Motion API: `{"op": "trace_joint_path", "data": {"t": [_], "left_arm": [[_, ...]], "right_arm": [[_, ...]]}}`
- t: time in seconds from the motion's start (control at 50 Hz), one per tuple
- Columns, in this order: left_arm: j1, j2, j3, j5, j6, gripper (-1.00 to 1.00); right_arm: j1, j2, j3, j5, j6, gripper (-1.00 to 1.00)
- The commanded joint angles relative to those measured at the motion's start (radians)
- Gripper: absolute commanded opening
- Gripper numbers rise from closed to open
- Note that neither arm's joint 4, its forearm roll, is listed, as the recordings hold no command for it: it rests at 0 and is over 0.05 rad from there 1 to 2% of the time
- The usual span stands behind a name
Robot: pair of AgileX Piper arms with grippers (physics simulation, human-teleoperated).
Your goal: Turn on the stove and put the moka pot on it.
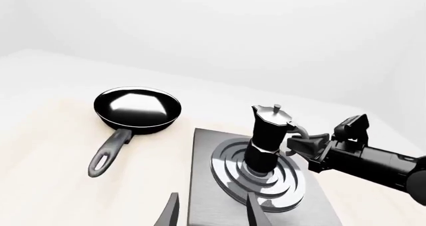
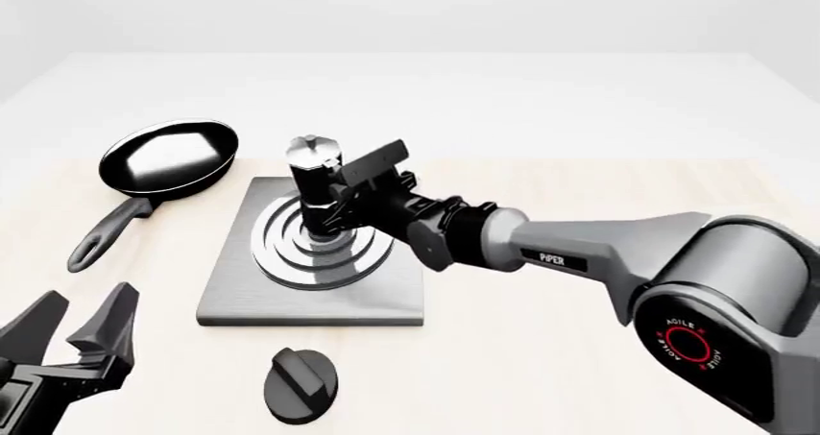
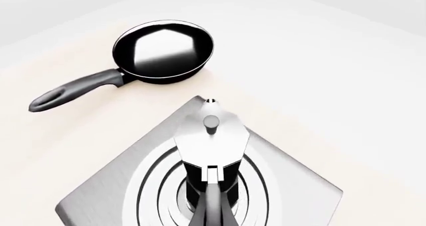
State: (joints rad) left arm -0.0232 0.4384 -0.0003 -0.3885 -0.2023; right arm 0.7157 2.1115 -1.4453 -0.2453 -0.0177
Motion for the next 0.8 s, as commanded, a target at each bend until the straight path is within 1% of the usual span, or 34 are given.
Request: {"op": "trace_joint_path", "data": {"t": [0.02,0.26,0.32,0.34,0.46,0.56,0.8], "left_arm": [[0.0,0.011,0.0,-0.01,0.002,1.0],[0.002,0.016,0.0,-0.015,0.002,1.0],[0.002,0.014,0.0,-0.013,0.002,1.0],[0.002,0.01,0.0,-0.009,0.002,1.0],[0.001,-0.003,0.0,0.001,0.001,1.0],[0.001,-0.026,0.0,0.02,-0.001,1.0],[-0.001,-0.1,0.0,0.076,0.0,1.0]], "right_arm": [[0.003,0.024,0.023,-0.032,0.029,-1.0],[0.003,0.051,0.042,-0.05,0.048,-1.0],[0.002,0.06,0.032,-0.037,0.047,-1.0],[0.008,0.053,0.04,-0.038,0.044,1.0],[0.002,0.031,0.045,-0.03,0.038,1.0],[-0.009,-0.003,0.062,-0.023,0.018,1.0],[-0.029,-0.166,0.186,-0.016,-0.023,1.0]]}}
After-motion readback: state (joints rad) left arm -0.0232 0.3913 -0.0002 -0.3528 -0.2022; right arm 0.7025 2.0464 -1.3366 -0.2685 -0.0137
